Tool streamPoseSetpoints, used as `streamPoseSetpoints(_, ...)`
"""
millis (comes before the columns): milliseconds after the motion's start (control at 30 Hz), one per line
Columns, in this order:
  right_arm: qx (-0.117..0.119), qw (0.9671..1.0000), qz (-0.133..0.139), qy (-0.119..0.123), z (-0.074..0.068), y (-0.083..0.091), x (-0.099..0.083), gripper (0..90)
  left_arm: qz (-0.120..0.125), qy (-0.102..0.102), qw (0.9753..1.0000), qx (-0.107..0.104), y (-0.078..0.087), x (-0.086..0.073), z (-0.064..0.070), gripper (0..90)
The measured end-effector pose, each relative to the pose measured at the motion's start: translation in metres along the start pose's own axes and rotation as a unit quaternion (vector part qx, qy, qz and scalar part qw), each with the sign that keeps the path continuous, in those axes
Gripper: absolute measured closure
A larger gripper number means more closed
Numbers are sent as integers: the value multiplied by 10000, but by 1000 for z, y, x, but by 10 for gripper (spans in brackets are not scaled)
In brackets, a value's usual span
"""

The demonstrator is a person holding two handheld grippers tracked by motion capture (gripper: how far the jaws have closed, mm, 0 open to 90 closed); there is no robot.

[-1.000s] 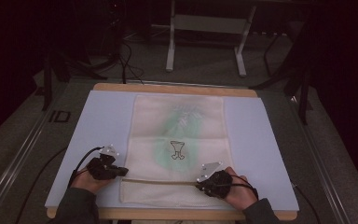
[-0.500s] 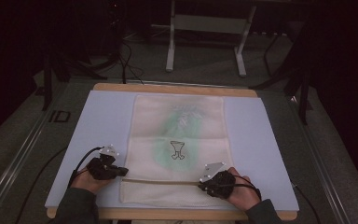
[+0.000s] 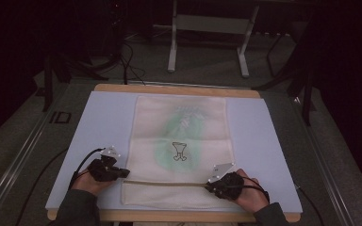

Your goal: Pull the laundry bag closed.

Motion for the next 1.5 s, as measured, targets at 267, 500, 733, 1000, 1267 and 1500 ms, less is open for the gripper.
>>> streamPoseSetpoints(267,0,10000,11,-60,2,4,-6,823,-8,-1,10000,5,0,0,0,898)
streamPoseSetpoints(500,-76,9999,22,-148,6,9,-12,823,-7,-4,10000,3,0,0,0,898)
streamPoseSetpoints(733,-93,9998,22,-186,7,13,-16,823,-6,-11,10000,4,0,0,0,898)
streamPoseSetpoints(1000,-63,9997,21,-228,9,15,-19,823,-9,-12,10000,4,0,0,0,898)
streamPoseSetpoints(1267,-37,9998,23,-219,9,17,-20,823,-5,-10,10000,4,0,0,0,898)
streamPoseSetpoints(1500,-51,9996,45,-280,13,22,-24,823,-8,-11,10000,4,0,0,0,898)
Point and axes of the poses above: each handheld gripper's, and its own axes: y roughly backward along the jaws, x roughly out of its top, z roughly to its right, the point moved 10 cm from there along -y, roughly forward along the jaws, and after that the axes turned 6 degrees about z, right-handed, at the moved point
